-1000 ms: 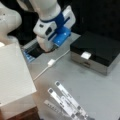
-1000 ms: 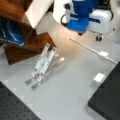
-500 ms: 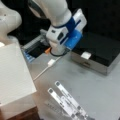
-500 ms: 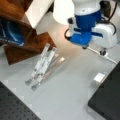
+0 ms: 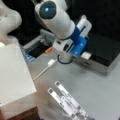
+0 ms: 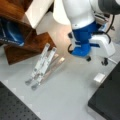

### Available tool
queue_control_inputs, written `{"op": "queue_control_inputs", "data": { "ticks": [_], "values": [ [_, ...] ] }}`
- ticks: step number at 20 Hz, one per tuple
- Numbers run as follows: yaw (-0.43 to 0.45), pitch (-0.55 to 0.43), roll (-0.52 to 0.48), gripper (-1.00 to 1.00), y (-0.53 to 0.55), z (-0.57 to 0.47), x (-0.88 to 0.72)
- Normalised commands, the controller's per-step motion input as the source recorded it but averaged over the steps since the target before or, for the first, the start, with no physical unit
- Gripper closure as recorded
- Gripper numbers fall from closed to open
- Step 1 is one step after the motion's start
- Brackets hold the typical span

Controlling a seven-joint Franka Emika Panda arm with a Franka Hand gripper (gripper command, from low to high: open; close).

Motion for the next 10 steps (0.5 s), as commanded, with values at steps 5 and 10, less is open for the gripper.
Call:
{"op": "queue_control_inputs", "data": {
  "ticks": [5,10],
  "values": [
    [0.068,-0.026,0.267,-1.00,-0.05,-0.17,0.17],
    [0.094,0.022,0.226,-1.00,-0.04,-0.12,0.16]
  ]
}}
